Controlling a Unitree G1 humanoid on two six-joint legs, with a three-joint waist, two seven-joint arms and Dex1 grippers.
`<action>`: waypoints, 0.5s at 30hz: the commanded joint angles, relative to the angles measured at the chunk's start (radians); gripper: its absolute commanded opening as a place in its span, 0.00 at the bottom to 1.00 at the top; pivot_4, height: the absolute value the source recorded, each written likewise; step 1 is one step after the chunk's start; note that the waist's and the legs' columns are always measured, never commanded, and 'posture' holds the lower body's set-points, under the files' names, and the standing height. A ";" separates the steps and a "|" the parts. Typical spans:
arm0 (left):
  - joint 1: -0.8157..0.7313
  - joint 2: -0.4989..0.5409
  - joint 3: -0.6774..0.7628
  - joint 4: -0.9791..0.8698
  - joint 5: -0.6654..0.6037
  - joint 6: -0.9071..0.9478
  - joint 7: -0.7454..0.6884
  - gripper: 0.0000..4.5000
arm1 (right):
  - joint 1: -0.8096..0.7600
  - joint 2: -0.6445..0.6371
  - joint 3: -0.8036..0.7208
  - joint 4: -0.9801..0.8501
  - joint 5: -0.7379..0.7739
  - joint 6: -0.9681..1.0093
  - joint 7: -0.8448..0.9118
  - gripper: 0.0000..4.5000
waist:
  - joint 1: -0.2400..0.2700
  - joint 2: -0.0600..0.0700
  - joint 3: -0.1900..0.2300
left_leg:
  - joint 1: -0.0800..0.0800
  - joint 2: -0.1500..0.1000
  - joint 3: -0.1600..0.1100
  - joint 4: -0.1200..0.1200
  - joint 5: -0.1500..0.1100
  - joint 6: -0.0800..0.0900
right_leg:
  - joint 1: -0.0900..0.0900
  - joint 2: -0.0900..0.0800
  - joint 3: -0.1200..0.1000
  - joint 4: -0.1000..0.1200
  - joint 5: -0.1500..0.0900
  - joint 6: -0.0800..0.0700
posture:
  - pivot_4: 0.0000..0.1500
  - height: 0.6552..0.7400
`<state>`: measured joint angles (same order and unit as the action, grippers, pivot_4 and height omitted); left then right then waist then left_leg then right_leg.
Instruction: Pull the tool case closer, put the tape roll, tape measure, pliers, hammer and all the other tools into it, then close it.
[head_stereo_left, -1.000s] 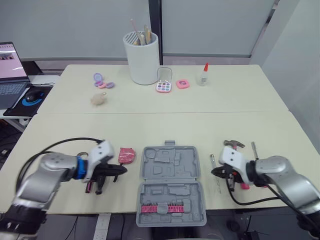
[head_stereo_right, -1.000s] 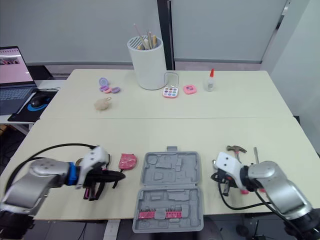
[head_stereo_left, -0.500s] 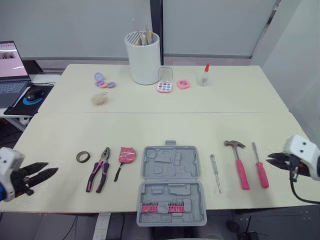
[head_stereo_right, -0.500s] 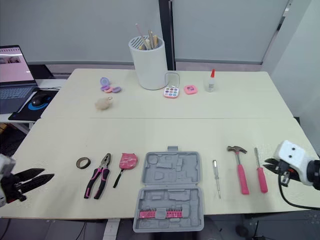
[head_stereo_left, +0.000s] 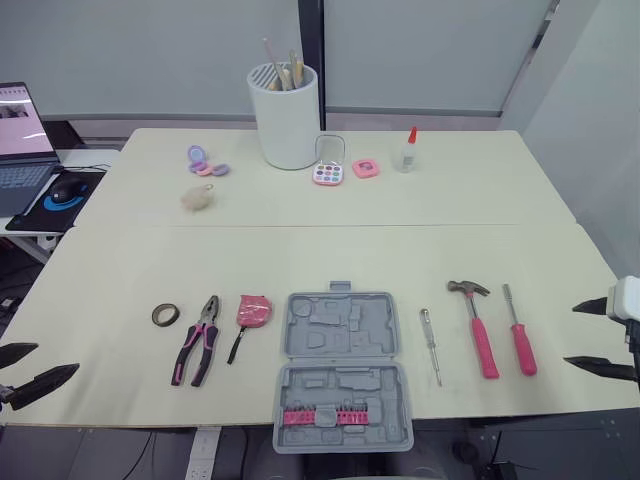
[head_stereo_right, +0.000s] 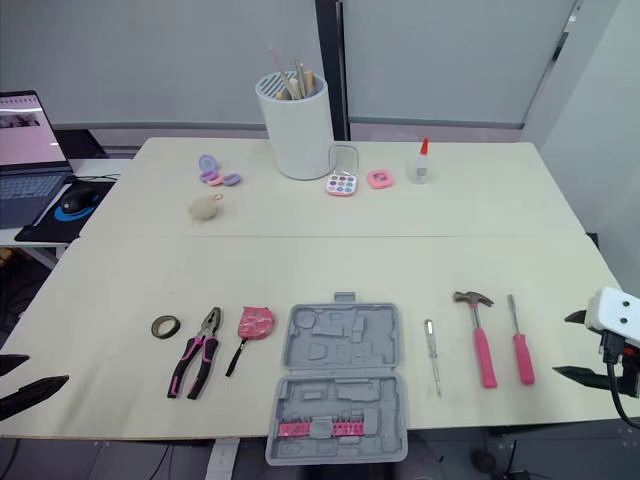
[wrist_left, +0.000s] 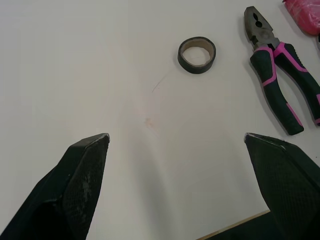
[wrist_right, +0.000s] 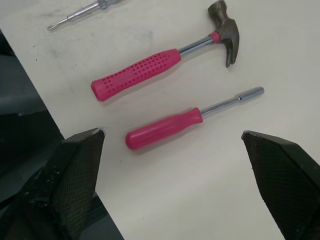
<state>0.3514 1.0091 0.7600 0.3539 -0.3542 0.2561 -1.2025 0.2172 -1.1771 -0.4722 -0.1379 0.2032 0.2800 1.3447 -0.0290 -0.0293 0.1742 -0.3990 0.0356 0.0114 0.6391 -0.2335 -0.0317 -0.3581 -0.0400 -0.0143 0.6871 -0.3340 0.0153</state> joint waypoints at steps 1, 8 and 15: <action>0.009 0.010 0.045 -0.028 -0.002 -0.020 0.032 1.00 | -0.071 0.018 0.047 -0.073 0.048 0.003 -0.028 0.99 | -0.001 0.000 0.000 | 0.000 0.000 0.000 0.000 0.000 0.000 | 0.000 0.000 0.000 0.000 0.000 0.000 | 1.00 0.96; 0.003 0.013 -0.022 -0.109 0.000 0.042 0.054 1.00 | -0.336 0.122 0.289 -0.352 0.217 0.158 -0.104 0.99 | 0.000 0.000 0.000 | 0.000 0.002 0.000 0.000 0.000 -0.001 | -0.001 0.001 0.000 0.000 0.001 -0.001 | 1.00 0.96; -0.107 0.063 -0.179 -0.194 0.009 0.059 0.015 1.00 | -0.600 0.257 0.515 -0.466 0.328 0.361 -0.197 0.99 | 0.010 -0.002 0.000 | -0.001 0.002 0.000 0.000 -0.001 -0.001 | -0.001 0.001 -0.001 0.000 0.002 -0.003 | 1.00 0.96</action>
<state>0.2673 1.0409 0.5929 0.1757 -0.3452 0.3199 -1.1736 -0.3579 -0.9274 0.0283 -0.5807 0.5055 0.6070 1.1698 -0.0195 -0.0311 0.1740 -0.4000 0.0378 0.0107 0.6392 -0.2342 -0.0329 -0.3590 -0.0390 -0.0156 0.6870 -0.3320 0.0121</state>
